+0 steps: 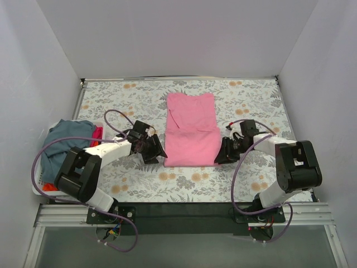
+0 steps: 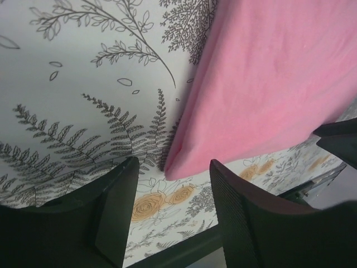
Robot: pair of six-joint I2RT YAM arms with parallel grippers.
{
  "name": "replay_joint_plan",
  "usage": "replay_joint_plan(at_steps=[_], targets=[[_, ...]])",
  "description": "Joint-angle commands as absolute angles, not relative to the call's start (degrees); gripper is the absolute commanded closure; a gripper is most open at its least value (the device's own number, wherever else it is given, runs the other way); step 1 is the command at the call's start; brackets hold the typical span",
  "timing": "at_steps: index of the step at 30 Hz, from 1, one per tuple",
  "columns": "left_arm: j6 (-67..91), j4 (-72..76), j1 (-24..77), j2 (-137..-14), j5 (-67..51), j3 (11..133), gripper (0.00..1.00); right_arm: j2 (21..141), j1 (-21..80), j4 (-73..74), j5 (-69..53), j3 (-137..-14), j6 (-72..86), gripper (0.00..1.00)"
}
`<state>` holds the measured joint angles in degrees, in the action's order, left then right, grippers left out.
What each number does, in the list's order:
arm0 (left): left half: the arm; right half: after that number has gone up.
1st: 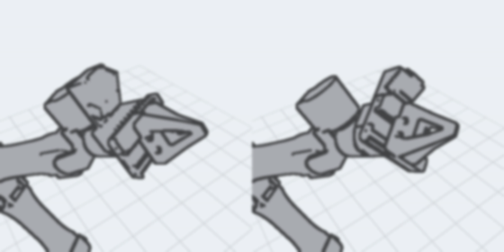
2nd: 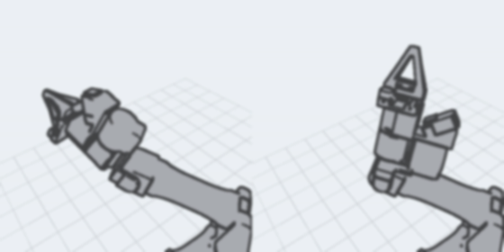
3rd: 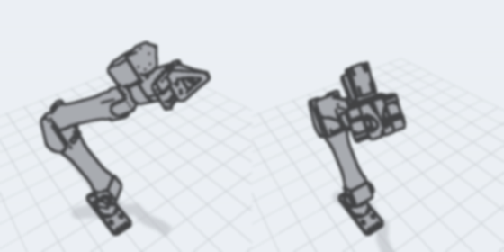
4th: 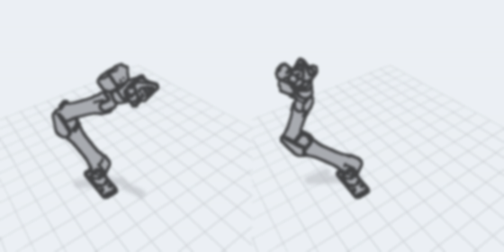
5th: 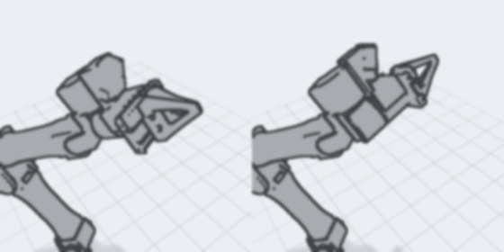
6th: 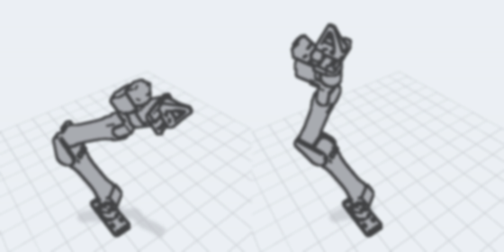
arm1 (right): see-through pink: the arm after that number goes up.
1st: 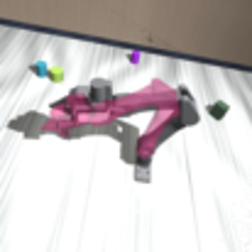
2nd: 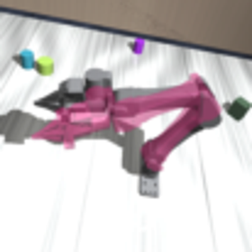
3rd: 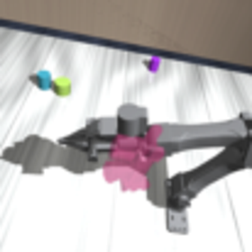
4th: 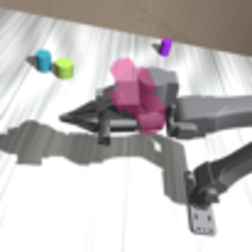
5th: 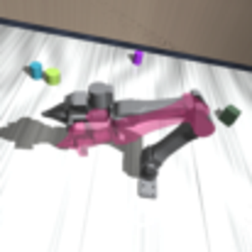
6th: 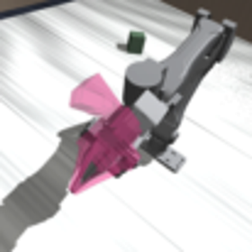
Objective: Fold and stack the t-shirts
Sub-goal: Fold the tshirt
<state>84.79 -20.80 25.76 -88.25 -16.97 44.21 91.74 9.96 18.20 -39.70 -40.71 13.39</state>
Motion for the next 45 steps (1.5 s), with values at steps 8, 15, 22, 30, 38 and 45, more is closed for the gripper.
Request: replay_joint_plan(at_steps=[8, 15, 22, 30, 38, 45], targets=[[85.69, -26.45, 27.59, -79.89, -11.6, 42.45, 0.28, 73.41, 9.58, 24.34, -17.59, -41.75, 13.53, 0.53], [85.61, -29.88, 33.04, -87.88, -7.49, 49.3, 0.23, 72.34, 11.24, 29.79, -12.31, -43.15, 12.57, 0.38], [85.61, -33.04, 36.03, -93.6, -3.35, 54.84, 0.37, 72.24, 17.04, 30.94, -6.34, -44.38, 14.5, 0.36], [86.05, -37.0, 39.02, -97.56, -0.7, 57.04, 0.56, 74.18, 24.25, 31.29, -0.36, -45.44, 18.63, 0.4], [85.34, -39.29, 40.61, -100.46, 1.76, 58.54, 0.59, 78.39, 26.45, 31.03, 1.93, -46.49, 20.92, 0.47], [85.25, -39.9, 40.61, -100.81, 2.81, 57.75, 0.68, 79.19, 26.72, 30.76, 2.46, -46.06, 21.18, 0.51]])
